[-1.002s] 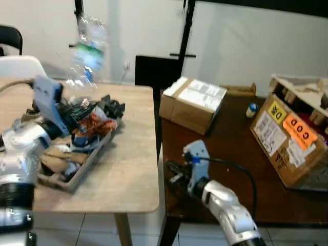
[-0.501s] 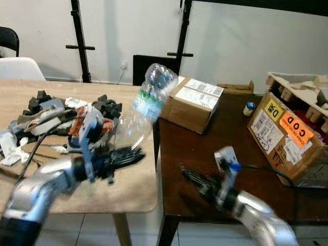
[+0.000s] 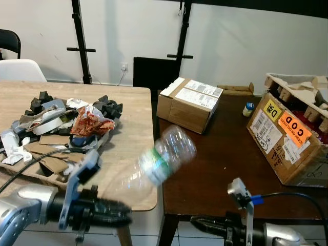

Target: Picking trash to rubbish bin

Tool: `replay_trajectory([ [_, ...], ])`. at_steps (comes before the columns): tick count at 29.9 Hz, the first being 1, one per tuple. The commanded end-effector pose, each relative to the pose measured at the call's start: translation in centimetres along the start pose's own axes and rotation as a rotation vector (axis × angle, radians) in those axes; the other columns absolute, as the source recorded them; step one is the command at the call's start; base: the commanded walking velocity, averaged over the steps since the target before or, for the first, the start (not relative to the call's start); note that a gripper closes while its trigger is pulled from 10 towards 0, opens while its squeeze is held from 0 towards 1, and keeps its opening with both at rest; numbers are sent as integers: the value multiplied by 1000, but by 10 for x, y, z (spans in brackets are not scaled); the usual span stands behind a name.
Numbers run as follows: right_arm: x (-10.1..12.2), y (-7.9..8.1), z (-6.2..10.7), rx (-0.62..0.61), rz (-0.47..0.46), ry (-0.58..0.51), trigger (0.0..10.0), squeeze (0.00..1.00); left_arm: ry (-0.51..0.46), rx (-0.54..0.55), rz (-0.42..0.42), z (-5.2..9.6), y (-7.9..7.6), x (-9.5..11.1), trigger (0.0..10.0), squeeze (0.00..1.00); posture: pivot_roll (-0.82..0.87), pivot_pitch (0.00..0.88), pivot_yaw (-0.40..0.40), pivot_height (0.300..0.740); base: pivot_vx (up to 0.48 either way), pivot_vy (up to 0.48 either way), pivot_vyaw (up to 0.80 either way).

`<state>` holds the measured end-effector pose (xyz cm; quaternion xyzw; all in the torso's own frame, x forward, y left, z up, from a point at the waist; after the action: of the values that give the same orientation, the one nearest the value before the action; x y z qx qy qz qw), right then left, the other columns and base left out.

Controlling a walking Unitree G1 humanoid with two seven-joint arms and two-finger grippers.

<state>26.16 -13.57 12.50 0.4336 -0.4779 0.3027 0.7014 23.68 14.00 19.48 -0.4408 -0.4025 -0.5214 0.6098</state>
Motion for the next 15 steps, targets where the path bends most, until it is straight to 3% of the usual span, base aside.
replay_trajectory([
  [1,-9,4,3,15,3,49,10000,0,86,-38,4,0,-10,-10,0,0,-27,190,-56,740,0,0,0],
  [2,-9,4,3,15,3,49,10000,0,86,-38,4,0,-10,-10,0,0,-27,190,-56,740,0,0,0],
  [4,-27,2,0,12,9,129,10000,0,237,-82,28,0,-20,-38,0,0,-26,189,-56,740,0,0,0],
  [5,-27,2,0,12,9,129,10000,0,237,-82,28,0,-20,-38,0,0,-26,189,-56,740,0,0,0],
  [6,-36,3,-3,20,12,167,10000,0,308,-89,43,1,-23,-53,0,0,-26,188,-55,740,0,0,0],
  [11,-44,5,-5,29,18,206,10000,0,360,-97,54,2,-25,-64,0,0,-26,187,-56,740,0,0,0],
  [15,-91,4,2,24,89,465,10000,0,535,-126,77,7,-36,-98,0,0,-27,175,-55,740,0,0,0],
])
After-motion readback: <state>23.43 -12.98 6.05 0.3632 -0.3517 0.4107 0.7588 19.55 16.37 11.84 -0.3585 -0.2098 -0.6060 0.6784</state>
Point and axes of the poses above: a point about 5 cm out from each wrist's last joint towards the gripper, its own z axis pointing back from the gripper into the wrist, its own x axis along the axis of the wrist's last joint, y = z × x, the point moved 5 cm from there along -z, pointing out of the wrist towards the gripper, and after that the axes turned 4 degrees about -z, right-handed, at the moved point
